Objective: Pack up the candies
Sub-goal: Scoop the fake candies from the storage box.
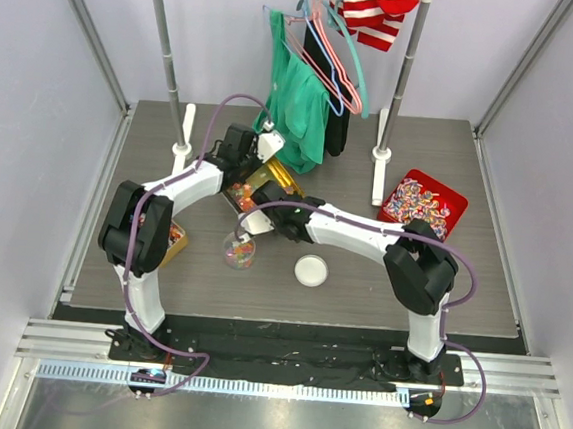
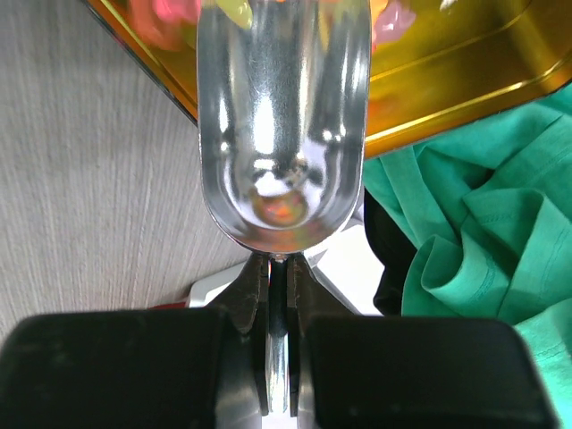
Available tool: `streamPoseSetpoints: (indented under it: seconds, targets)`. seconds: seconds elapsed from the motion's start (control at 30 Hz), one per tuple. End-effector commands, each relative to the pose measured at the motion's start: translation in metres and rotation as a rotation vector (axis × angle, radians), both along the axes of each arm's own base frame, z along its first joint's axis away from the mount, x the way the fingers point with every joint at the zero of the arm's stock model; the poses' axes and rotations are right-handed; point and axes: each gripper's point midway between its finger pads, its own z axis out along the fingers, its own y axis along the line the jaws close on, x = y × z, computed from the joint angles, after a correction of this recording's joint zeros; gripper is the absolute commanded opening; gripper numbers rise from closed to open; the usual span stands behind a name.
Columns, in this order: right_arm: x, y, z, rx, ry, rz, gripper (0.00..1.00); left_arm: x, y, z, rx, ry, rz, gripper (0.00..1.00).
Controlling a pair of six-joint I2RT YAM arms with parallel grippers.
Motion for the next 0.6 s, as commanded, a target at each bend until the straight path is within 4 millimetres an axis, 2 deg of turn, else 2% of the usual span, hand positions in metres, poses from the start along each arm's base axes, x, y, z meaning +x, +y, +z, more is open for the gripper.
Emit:
streamPoseSetpoints:
  seconds: [0.0,0.37,0.57]
  targets:
    - [-0.02,0.021,-0.032,-0.005,0.115,0.077,0.01,0.015,-0.028,0.042,-0.119,-0.103,-0.007,0.0]
    - [-0.03,0.048,-0.049,0.082,0.22,0.035,0.01,0.015,-0.025,0.043,-0.125,-0.107,0.035,0.0]
    - [-0.032,0.062,-0.051,0.125,0.24,0.054,0.01,0.012,-0.03,0.041,-0.147,-0.092,0.02,0.0]
